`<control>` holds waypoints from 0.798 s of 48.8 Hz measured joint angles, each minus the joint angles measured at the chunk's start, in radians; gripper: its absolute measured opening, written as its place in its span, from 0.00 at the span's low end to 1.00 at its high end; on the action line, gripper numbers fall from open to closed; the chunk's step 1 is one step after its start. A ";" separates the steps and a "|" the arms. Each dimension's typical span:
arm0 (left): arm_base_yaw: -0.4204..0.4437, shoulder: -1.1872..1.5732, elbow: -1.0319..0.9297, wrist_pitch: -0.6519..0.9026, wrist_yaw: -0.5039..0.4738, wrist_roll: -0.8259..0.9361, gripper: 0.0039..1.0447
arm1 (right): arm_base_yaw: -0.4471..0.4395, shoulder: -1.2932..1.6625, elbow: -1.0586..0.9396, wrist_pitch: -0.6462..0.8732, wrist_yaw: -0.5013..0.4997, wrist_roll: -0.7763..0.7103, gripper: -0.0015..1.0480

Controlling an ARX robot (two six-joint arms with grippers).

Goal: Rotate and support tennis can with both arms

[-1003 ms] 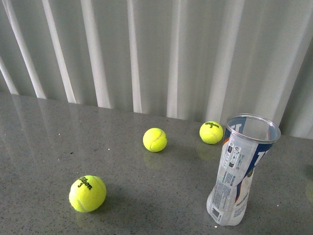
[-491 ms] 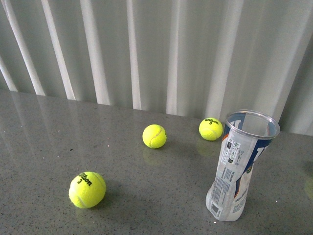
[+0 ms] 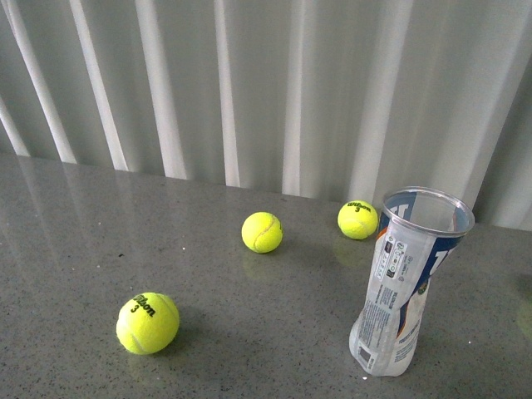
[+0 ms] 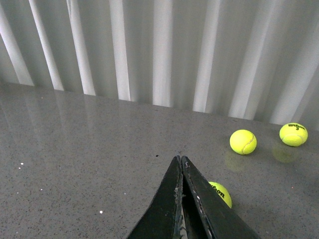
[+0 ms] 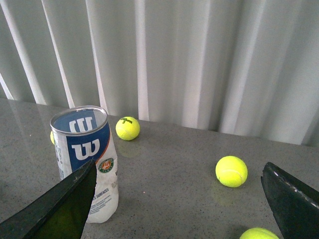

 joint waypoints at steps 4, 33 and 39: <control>0.000 -0.022 0.000 -0.023 0.000 0.000 0.03 | 0.000 0.000 0.000 0.000 0.000 0.000 0.93; 0.000 -0.269 0.000 -0.275 0.000 0.000 0.03 | 0.000 0.000 0.000 0.000 0.000 0.000 0.93; 0.000 -0.269 0.000 -0.275 0.000 -0.001 0.04 | 0.000 0.000 0.000 0.000 0.000 0.000 0.93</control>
